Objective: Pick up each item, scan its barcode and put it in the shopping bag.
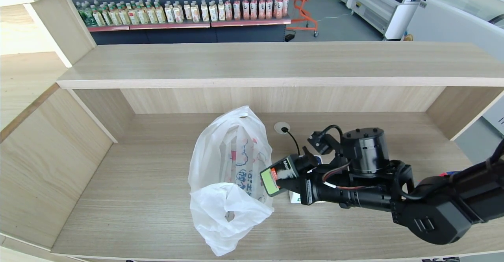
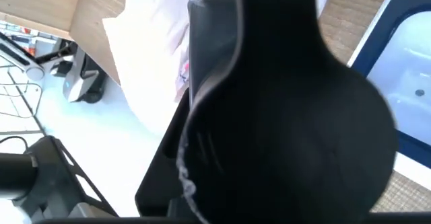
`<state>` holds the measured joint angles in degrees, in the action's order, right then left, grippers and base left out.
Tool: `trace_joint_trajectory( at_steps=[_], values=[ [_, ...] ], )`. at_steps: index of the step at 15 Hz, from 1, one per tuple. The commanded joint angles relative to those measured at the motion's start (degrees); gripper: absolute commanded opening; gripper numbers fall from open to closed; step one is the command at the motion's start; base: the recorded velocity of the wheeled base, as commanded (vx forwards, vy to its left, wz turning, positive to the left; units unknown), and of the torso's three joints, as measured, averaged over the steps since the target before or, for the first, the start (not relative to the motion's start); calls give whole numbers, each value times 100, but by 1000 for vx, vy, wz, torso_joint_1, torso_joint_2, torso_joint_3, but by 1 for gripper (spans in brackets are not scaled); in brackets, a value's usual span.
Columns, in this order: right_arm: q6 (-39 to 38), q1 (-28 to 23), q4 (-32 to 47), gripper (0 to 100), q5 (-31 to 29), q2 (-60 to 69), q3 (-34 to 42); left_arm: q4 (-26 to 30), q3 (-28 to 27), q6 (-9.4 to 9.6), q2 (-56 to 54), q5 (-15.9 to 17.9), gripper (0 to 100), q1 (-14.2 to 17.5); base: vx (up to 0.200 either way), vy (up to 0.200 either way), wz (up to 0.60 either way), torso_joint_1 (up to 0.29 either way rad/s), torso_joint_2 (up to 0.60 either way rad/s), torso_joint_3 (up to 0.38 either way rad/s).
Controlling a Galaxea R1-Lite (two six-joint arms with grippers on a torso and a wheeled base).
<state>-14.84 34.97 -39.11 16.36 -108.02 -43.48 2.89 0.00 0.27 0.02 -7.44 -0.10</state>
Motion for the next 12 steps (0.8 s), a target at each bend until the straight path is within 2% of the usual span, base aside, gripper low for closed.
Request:
trace_joint_trajectory(
  at_steps=[1, 8, 12],
  values=[
    [183, 132, -62, 0, -45, -580, -248, 1, 0, 0, -2, -3, 100, 1, 0, 0, 0, 0, 0, 0],
    [666, 352, -317, 0, -45, -1318, -1206, 1, 0, 0, -2, -3, 100, 1, 0, 0, 0, 0, 0, 0],
    [1703, 326, -299, 0, -80, -1599, -1189, 1, 0, 0, -2, -3, 100, 1, 0, 0, 0, 0, 0, 0]
  ],
)
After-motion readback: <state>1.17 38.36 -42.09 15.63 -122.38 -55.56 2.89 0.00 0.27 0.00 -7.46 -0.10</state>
